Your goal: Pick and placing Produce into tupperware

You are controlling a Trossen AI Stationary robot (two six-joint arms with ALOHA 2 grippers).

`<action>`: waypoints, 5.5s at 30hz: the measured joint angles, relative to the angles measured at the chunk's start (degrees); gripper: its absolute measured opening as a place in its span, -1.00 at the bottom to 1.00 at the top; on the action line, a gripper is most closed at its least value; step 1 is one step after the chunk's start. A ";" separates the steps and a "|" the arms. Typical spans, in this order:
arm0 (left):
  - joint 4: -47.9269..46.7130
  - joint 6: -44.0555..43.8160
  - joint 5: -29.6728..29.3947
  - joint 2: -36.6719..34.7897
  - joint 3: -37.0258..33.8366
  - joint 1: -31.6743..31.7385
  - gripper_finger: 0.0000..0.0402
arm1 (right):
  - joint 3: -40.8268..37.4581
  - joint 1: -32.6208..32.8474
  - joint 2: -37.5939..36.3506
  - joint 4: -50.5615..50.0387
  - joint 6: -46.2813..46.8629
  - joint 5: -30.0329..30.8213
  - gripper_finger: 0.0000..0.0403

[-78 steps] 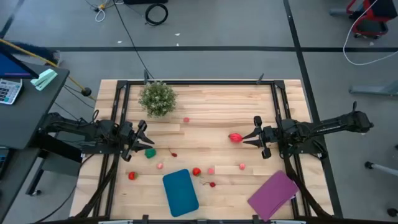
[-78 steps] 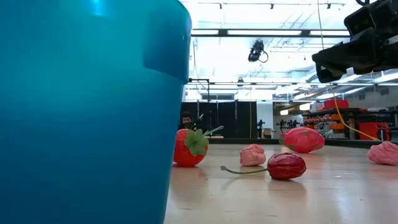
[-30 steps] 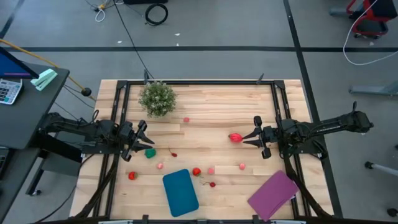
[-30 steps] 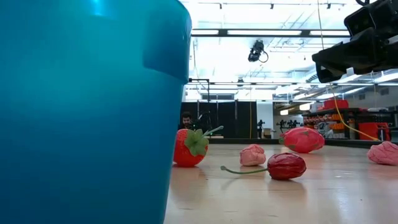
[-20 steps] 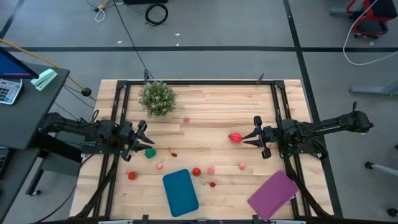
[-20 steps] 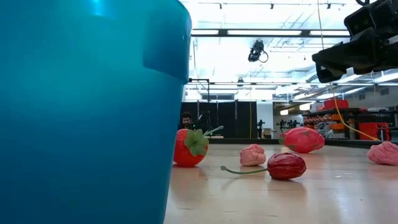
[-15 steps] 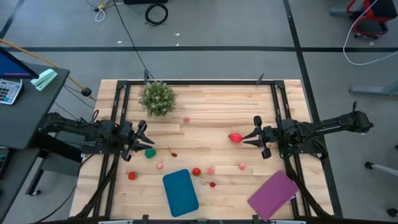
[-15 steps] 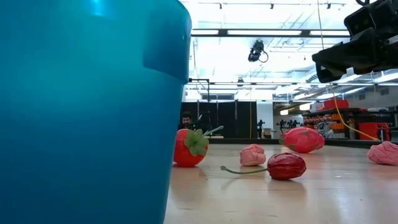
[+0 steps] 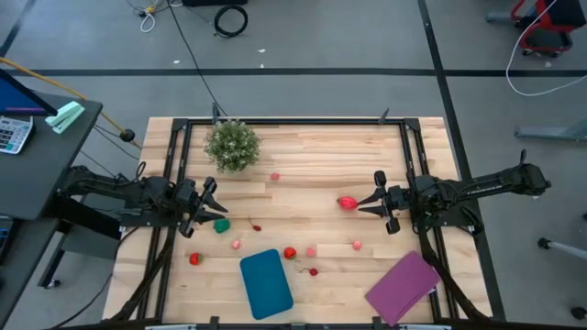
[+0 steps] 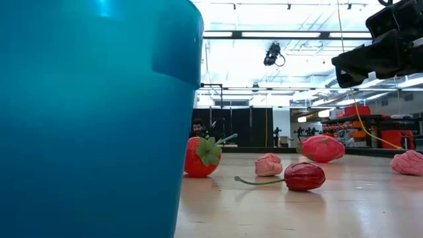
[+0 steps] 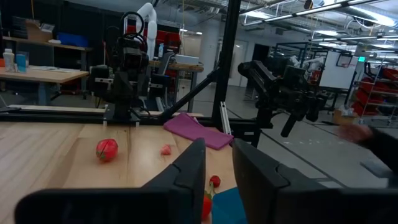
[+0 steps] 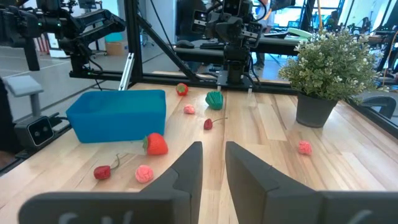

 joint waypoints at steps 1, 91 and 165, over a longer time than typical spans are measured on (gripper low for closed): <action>0.00 -0.03 0.00 0.00 0.01 0.02 -0.59 | -0.01 0.00 -0.02 0.00 0.01 0.00 -0.62; -6.11 10.94 -20.71 0.83 25.32 0.28 -0.54 | 40.34 0.00 3.80 -31.95 3.65 -1.98 -0.62; -29.82 4.42 -23.67 42.49 43.12 8.54 -0.58 | 40.25 -7.56 56.89 -52.06 7.40 4.67 0.29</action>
